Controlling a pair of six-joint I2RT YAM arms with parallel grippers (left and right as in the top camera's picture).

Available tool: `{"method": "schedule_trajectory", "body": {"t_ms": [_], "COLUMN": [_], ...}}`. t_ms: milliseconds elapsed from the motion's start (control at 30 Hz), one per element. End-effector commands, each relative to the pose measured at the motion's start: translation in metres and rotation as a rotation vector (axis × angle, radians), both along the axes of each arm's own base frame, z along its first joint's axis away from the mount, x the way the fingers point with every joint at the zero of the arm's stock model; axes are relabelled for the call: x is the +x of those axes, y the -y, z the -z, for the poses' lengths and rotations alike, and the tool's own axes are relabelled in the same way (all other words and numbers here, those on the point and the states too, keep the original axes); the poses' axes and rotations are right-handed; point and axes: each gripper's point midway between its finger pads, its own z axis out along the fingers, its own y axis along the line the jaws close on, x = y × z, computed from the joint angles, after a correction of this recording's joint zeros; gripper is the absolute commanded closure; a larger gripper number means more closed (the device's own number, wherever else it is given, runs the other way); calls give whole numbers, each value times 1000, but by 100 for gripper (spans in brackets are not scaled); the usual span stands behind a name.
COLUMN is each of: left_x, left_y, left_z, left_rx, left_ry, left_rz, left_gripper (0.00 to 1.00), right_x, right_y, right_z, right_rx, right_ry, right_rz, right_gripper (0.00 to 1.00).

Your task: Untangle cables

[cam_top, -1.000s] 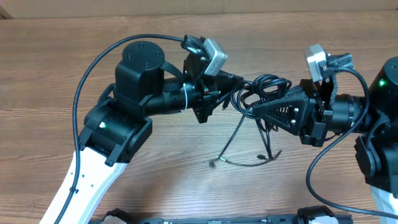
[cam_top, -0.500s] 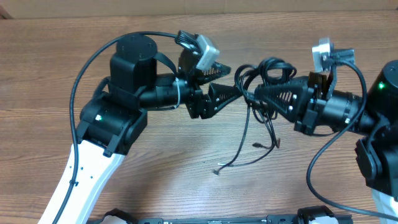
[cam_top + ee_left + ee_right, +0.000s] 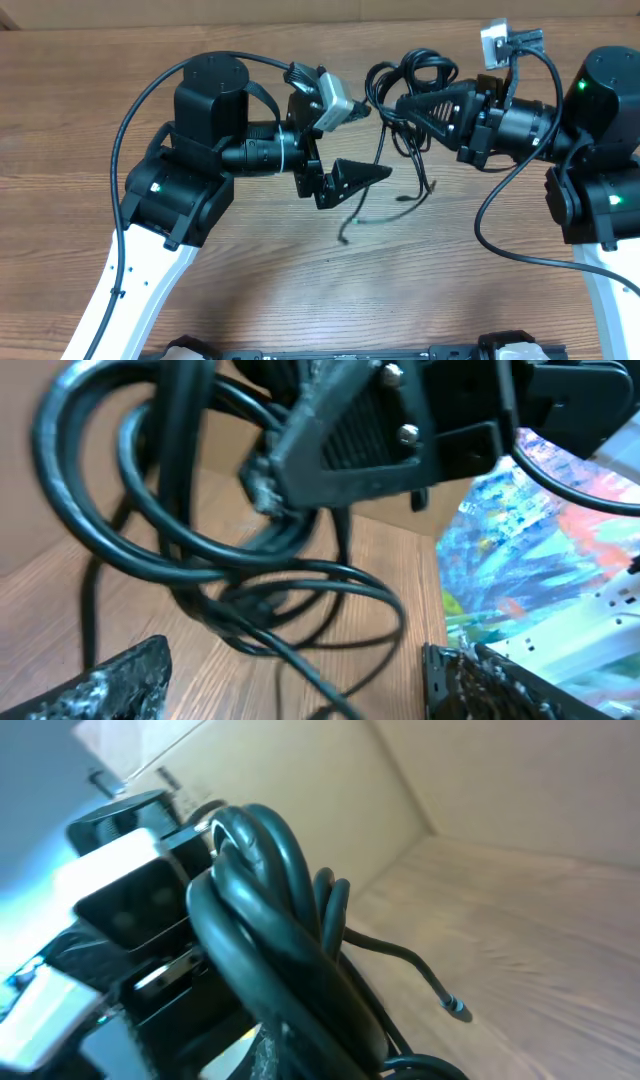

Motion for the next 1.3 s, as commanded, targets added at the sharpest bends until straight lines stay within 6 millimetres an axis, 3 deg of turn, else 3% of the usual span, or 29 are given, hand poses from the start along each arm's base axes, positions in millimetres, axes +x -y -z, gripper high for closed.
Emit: {"method": "schedule_trajectory", "body": {"t_ms": [0, 200, 333, 467, 567, 700, 833, 967, 1033, 1067, 1267], "left_x": [19, 35, 44, 51, 50, 51, 41, 37, 34, 33, 31], "left_y": [-6, -8, -10, -6, -3, 2, 21, 30, 33, 34, 34], "left_z": [-8, -21, -17, -13, -24, -24, -25, -29, -35, -37, -58], "left_rx": [-7, -53, -41, -39, -76, -79, -92, -108, -128, -140, -232], "left_ry": [-1, -3, -4, -7, 36, 39, 53, 75, 81, 75, -9], "left_rz": [-107, -198, -238, -238, -211, -201, -145, -122, -111, -110, -105], "left_gripper": [6, 2, 2, 17, 20, 27, 36, 63, 90, 96, 96], "right_x": [-21, -31, -45, -55, -58, -58, -59, -59, -58, -58, -43], "right_y": [-4, -6, -8, -9, -9, -9, -9, -9, -9, -9, -9], "right_z": [-14, -16, -25, -28, -26, -26, -24, -24, -23, -23, -9], "right_rx": [26, 36, 56, 65, 67, 67, 68, 68, 68, 67, 56], "right_ry": [17, 23, 45, 48, 31, 23, 10, 2, -1, -1, -42], "right_rz": [-81, -142, -227, -288, -305, -306, -306, -305, -305, -302, -235], "right_gripper": [96, 96, 96, 96, 96, 96, 96, 96, 96, 96, 96]}}
